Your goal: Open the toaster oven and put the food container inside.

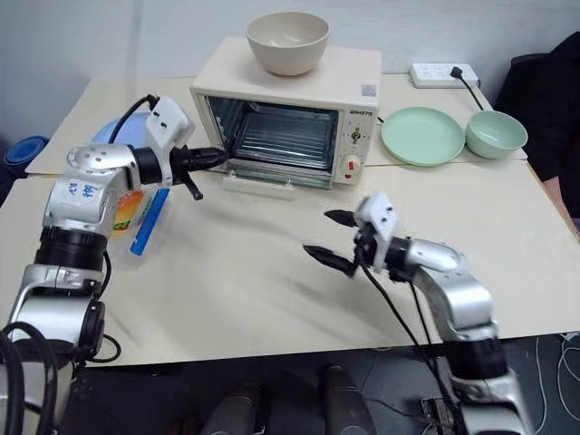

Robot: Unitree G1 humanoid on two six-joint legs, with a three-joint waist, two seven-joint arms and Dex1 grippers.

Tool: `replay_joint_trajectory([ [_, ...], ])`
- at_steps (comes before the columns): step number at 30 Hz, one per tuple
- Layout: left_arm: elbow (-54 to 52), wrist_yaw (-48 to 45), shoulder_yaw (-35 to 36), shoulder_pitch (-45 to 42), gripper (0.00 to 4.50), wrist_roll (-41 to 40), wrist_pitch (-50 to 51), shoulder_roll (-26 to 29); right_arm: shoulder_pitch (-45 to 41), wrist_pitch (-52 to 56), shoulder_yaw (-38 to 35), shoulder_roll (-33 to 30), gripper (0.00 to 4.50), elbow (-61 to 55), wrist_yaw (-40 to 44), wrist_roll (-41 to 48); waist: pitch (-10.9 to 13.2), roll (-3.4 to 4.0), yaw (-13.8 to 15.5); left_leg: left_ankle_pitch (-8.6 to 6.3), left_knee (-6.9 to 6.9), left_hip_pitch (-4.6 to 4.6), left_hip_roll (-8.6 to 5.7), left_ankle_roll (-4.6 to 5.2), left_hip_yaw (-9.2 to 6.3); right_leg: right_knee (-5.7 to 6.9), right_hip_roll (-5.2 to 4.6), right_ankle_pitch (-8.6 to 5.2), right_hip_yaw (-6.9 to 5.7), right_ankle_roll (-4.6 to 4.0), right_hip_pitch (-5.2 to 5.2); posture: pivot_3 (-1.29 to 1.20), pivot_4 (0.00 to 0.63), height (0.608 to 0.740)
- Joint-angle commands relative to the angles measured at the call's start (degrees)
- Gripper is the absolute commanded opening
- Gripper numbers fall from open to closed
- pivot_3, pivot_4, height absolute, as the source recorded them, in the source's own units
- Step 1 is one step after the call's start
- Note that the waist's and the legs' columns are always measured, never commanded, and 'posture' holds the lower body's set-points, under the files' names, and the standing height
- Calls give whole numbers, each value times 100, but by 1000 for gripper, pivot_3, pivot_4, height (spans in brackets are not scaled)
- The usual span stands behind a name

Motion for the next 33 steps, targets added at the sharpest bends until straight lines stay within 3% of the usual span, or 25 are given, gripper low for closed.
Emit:
replay_joint_trajectory([
  [1, -827, -4, 34, 323, 20, -73, 518, 149, 64, 352, -426, -193, 4500, -678, -99, 589, 1, -1, -2, 0, 5, 9, 0, 0, 3, -2, 2, 0, 4, 0, 2, 0, 150, 740],
  [8, -1076, 415, -131, 742, 20, 164, 1095, -43, -146, 581, -496, -118, 4500, -758, -521, 898, 1, -2, 21, 3, 5, 62, 4, 2, -21, -16, 52, 2, 4, -4, 71, 0, 150, 740],
  [15, -1318, 648, -410, 1031, 20, 290, 1334, -247, -499, 604, -385, -130, 4500, -647, -541, 1047, 1, -1, 18, 0, 5, 40, 4, 6, -32, -22, 40, 5, 2, 2, 70, 0, 150, 740],
  [20, -2134, 920, 96, 1297, 20, -21, 1961, -261, -788, 617, -322, -176, 4500, -483, -435, 1108, 1, -1, 30, -1, 6, 41, 0, 8, -34, -41, -4, 5, -3, 3, 72, 0, 150, 740],
  [23, -2957, 1184, 909, 1541, 576, -465, 2819, -252, -985, 595, -246, -243, 4500, -362, -257, 1119, 1, -1, 14, -1, 6, 38, 1, 8, -34, -38, -5, 5, -2, 3, 70, 0, 150, 740],
  [28, -4712, 1640, 2475, 2274, 2073, -1161, 4611, -465, -1317, 698, -170, -322, 4500, -62, 128, 1226, 1, -1, 6, -4, 3, 43, 6, 11, -33, -33, -2, 5, -2, 2, 70, 0, 150, 740],
  [33, -6333, 2083, 4109, 2650, 3542, -1329, 6380, -1459, -1634, 823, -6, -318, 4500, 348, 481, 1312, 0, -5, 30, -4, 14, 41, -1, 10, -38, -43, -7, 5, -10, 3, 76, 0, 150, 740],
])
